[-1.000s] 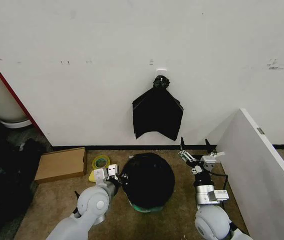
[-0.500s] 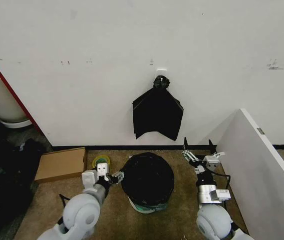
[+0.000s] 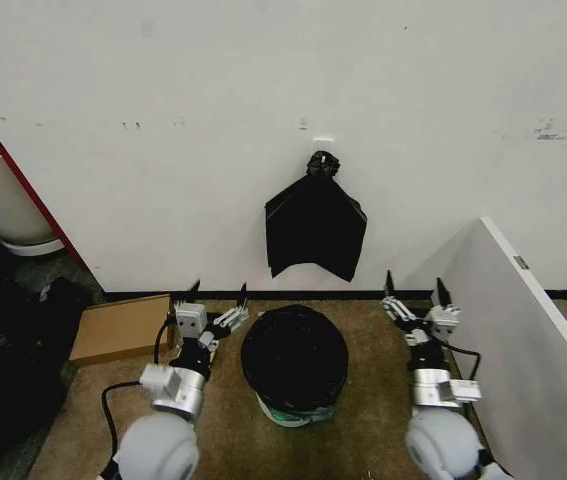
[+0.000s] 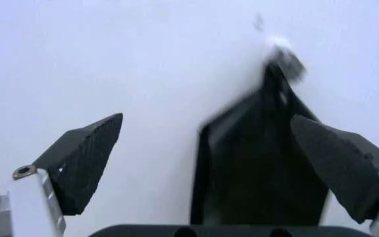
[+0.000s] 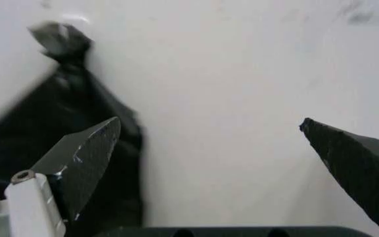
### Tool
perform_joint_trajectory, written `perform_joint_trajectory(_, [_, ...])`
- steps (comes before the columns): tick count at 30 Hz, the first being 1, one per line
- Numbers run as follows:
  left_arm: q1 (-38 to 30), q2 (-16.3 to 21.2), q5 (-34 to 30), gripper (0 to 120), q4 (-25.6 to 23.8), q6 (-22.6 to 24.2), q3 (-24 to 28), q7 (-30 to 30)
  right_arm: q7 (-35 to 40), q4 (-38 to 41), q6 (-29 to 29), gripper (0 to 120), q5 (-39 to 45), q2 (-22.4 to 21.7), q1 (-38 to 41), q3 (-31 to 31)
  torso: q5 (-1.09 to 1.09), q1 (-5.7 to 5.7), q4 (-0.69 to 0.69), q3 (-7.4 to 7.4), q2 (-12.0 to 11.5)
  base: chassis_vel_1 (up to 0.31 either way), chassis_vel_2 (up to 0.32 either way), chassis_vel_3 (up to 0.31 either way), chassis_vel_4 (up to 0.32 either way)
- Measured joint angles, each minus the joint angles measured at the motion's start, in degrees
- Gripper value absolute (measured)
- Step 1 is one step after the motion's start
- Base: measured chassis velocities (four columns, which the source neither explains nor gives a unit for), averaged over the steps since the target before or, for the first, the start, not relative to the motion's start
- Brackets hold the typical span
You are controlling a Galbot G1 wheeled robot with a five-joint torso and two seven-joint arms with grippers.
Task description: Place the garbage bag over the trash bin.
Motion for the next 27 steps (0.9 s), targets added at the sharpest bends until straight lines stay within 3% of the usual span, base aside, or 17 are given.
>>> perform_joint_trajectory(2, [1.2,-1.3,0.4,100,0.0,-0.8,-0.6,-0.1,-1.2,0.5,-0.3,100,-1.1,0.4,-1.0,2.3,0.01,0.0,0.02,0.0,0.0,0.0,0.0,0.0,0.0])
perform_joint_trajectory(5, [3.9,-4.0,4.4,100,1.3,-5.9,-1.2,0.7,-2.3,2.6,-1.9,100,-1.8,1.9,-5.1,6.9,-0.01,0.0,0.04,0.0,0.0,0.0,0.0,0.0,0.0])
perform_joint_trajectory(8, [3.5,-5.3,7.2,100,3.1,-9.9,-1.3,1.5,-1.4,3.2,0.5,100,-1.7,3.5,-7.5,7.6,0.0,0.0,0.03,0.0,0.0,0.0,0.0,0.0,0.0])
perform_joint_trajectory(17, [4.5,-8.0,10.1,100,3.0,-11.1,-0.8,0.8,-3.4,2.9,4.3,100,-3.3,7.3,-7.5,5.5,-0.02,0.0,0.04,0.0,0.0,0.0,0.0,0.0,0.0])
perform_joint_trajectory(27, [6.1,-7.2,8.5,100,2.7,-12.4,-1.7,2.2,-3.5,3.5,5.4,100,-4.5,8.4,-7.3,4.2,-0.02,0.0,0.03,0.0,0.0,0.0,0.0,0.0,0.0])
